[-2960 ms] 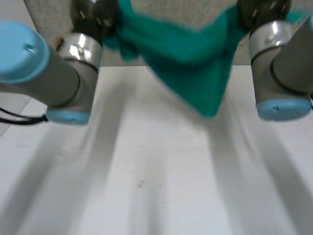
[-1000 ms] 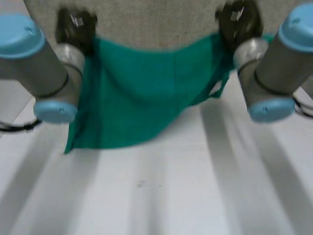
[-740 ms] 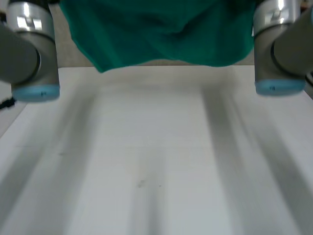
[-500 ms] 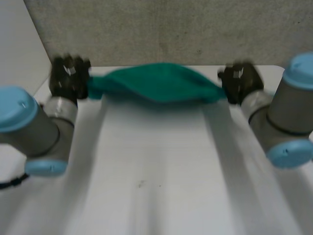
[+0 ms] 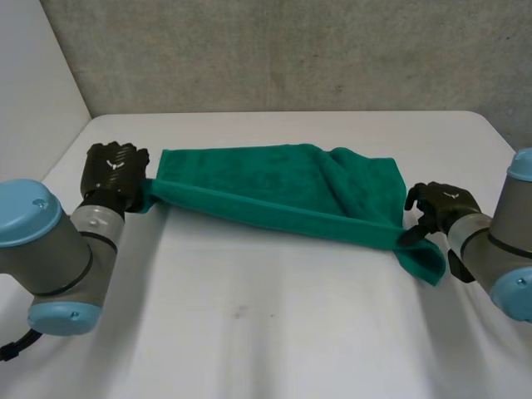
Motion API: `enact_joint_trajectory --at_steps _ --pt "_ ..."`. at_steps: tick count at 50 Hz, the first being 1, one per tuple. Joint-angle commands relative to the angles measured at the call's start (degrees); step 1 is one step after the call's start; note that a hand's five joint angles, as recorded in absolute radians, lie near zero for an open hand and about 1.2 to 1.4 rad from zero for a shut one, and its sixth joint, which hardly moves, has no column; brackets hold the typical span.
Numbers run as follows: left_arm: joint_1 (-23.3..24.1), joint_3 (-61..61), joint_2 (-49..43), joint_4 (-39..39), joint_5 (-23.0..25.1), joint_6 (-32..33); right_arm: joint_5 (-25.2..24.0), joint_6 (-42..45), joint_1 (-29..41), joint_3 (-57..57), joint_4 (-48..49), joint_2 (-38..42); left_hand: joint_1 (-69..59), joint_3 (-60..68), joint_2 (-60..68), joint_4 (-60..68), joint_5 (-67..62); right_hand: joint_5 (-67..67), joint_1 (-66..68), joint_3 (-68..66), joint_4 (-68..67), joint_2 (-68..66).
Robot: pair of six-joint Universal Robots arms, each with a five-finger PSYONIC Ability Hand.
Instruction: Fold the towel.
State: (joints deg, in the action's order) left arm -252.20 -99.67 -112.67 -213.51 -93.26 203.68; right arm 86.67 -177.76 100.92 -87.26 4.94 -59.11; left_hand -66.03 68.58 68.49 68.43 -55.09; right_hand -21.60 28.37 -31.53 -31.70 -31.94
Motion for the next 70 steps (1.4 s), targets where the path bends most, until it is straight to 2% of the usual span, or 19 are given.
enact_joint_trajectory --at_steps 1,9,19,23,24,25,29,32,36,38,42,45,46,50,54,55,59,64,70 --pt "-0.4 -0.4 0.6 0.1 0.1 -1.3 -1.5 2.6 -2.1 -0.7 -2.8 0.2 -14.0 11.4 11.5 11.6 -14.9 -3.2 6.4 -3.3 -3.1 -2.9" --pt "-1.8 -0.2 0.6 0.1 0.2 -1.5 -7.1 10.7 -3.7 -5.1 -4.8 -1.0 -14.0 11.4 11.5 11.6 -14.9 -2.9 6.1 -2.9 -2.8 -2.5" --pt "-2.3 0.5 0.2 0.0 0.3 -1.6 -9.2 10.9 -6.3 -7.0 -3.7 -1.3 -14.0 11.4 11.5 11.6 -14.9 -6.6 9.8 -6.6 -6.5 -6.2" --pt "-2.3 0.4 0.2 0.0 0.2 -1.5 -10.1 10.7 -6.9 -7.0 -2.2 -1.1 -14.0 11.4 11.5 11.6 -14.9 -23.2 26.4 -23.2 -23.1 -22.8" --pt "-2.3 0.4 0.3 0.1 0.2 -1.5 -10.5 10.6 -6.9 -7.0 -1.4 -0.9 -14.0 11.4 11.5 11.6 -14.9 -40.0 43.3 -40.1 -40.0 -39.7" --pt "-2.2 0.3 0.4 0.1 0.2 -1.5 -10.7 10.6 -6.9 -7.0 -1.2 -0.9 -14.0 11.4 11.5 11.6 -14.9 -48.3 51.5 -48.4 -48.2 -48.0" --pt "-2.1 -0.1 0.6 1.3 0.2 -1.4 -10.6 10.7 -7.3 -6.9 -0.6 -1.4 -14.0 11.4 11.5 11.6 -14.9 -48.4 51.6 -48.5 -48.3 -48.1" --pt "-1.6 -0.3 2.4 4.4 0.2 -1.3 -10.6 10.6 -7.8 -6.3 -0.8 -4.9 -14.0 11.4 11.5 11.6 -14.9 -48.4 51.6 -48.5 -48.3 -48.1" --pt "-1.5 -0.5 8.1 11.1 0.2 -1.1 -10.6 11.6 -8.8 -5.6 -2.5 -17.0 -14.0 11.4 11.5 11.6 -14.9 -48.4 51.6 -48.5 -48.3 -48.1" --pt "-1.6 -0.6 10.2 14.2 0.2 -0.9 -10.7 12.1 -9.0 -5.3 -3.4 -18.5 -14.0 11.4 11.5 11.6 -14.9 -48.4 51.6 -48.5 -48.3 -48.1" --pt "-2.1 -1.2 14.6 20.9 0.3 -0.6 -11.2 21.9 -9.4 -1.7 -15.0 -24.1 -14.0 11.4 11.5 11.6 -14.9 -48.4 51.6 -48.5 -48.3 -48.1" --pt "-2.8 -3.1 19.8 28.9 0.4 0.1 -10.7 33.9 -10.4 -1.6 -22.8 -27.2 -14.0 11.4 11.5 11.6 -14.9 -48.4 51.6 -48.5 -48.3 -48.1" --pt "-3.0 -3.5 20.8 30.2 0.5 0.3 -10.1 40.3 -10.6 -2.0 -26.4 -28.1 -14.0 11.4 11.5 11.6 -14.9 -48.4 51.6 -48.5 -48.3 -48.1" --pt "-4.4 -7.0 24.6 36.6 1.5 3.8 -8.3 54.2 -10.6 -4.7 -33.5 -28.5 -14.0 11.4 11.5 11.6 -14.9 -48.4 51.6 -48.5 -48.3 -48.1" --pt "-4.3 -8.9 25.1 37.7 2.2 5.9 -5.8 57.4 -10.4 -6.0 -34.2 -28.3 -14.0 11.4 11.5 11.6 -14.9 -48.4 51.6 -48.5 -48.3 -48.1" --pt "-4.0 -9.9 25.0 37.7 2.5 6.8 -3.8 57.4 -10.2 -6.2 -31.9 -27.3 -14.0 11.4 11.5 11.6 -14.9 -48.4 51.6 -48.5 -48.3 -48.1" --pt "-4.4 -10.2 23.5 36.2 3.2 7.0 -2.8 56.7 -9.9 -5.5 -27.3 -23.2 -14.0 11.4 11.5 11.6 -14.9 -48.4 51.6 -48.5 -48.3 -48.1" --pt "-3.8 -6.9 13.1 26.9 2.9 6.9 -0.4 53.3 -6.2 -1.4 -20.2 -13.0 -14.0 11.4 11.5 11.6 -14.9 -48.4 51.6 -48.5 -48.3 -48.1" --pt "-3.7 -0.6 3.5 20.3 2.6 6.8 3.9 49.2 -1.0 8.8 -14.2 -0.7 -14.0 11.4 11.5 11.6 -14.9 -48.4 51.6 -48.5 -48.3 -48.1"
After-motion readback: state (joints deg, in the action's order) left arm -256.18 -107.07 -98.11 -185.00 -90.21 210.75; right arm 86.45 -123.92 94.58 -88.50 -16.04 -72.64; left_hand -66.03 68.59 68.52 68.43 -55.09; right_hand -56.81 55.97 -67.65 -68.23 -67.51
